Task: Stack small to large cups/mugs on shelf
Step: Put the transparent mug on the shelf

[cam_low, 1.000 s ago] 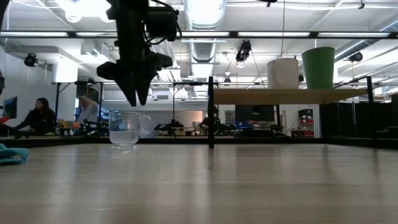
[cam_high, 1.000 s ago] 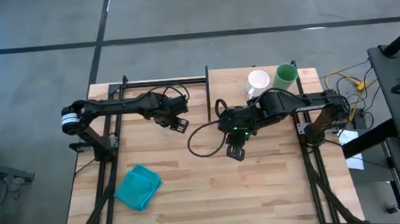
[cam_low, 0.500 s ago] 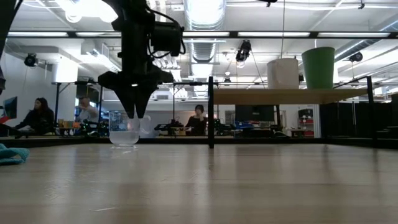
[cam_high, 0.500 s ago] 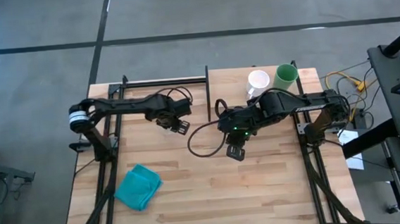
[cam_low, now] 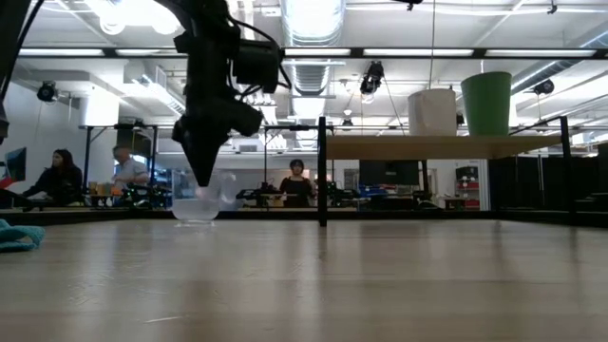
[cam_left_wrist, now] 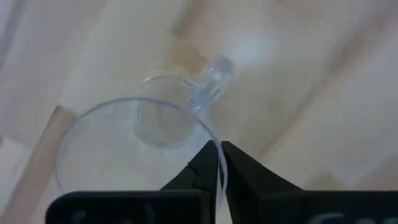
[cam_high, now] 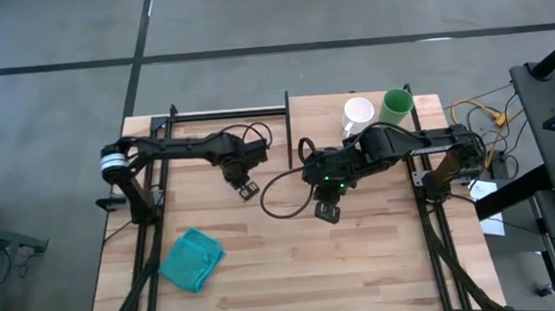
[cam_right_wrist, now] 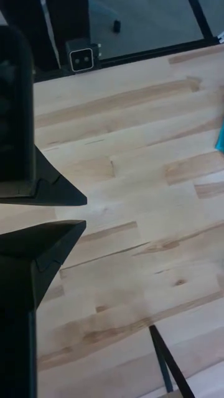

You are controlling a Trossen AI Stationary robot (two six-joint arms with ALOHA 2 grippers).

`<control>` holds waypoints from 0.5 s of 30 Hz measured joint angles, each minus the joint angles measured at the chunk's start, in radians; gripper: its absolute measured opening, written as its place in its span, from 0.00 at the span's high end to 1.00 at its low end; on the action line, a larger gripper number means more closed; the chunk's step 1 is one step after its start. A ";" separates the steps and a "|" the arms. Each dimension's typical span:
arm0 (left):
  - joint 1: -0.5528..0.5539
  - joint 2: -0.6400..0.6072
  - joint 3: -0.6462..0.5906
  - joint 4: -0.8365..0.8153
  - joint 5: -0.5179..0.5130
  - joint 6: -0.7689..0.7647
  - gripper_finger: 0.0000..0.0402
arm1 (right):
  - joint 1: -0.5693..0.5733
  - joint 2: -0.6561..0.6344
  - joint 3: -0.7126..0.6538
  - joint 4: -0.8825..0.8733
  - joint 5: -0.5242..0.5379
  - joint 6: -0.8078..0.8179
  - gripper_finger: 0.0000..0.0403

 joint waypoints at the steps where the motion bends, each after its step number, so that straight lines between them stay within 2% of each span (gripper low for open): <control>1: -0.006 -0.007 0.003 -0.009 0.011 0.054 1.00 | 0.000 0.000 0.000 0.001 0.000 -0.003 0.89; 9: -0.086 -0.062 0.033 -0.125 0.015 0.634 1.00 | 0.000 0.000 0.000 0.000 0.000 -0.036 0.89; 15: -0.145 -0.135 0.065 -0.123 -0.003 0.688 1.00 | -0.001 0.000 0.000 0.000 0.001 -0.065 0.89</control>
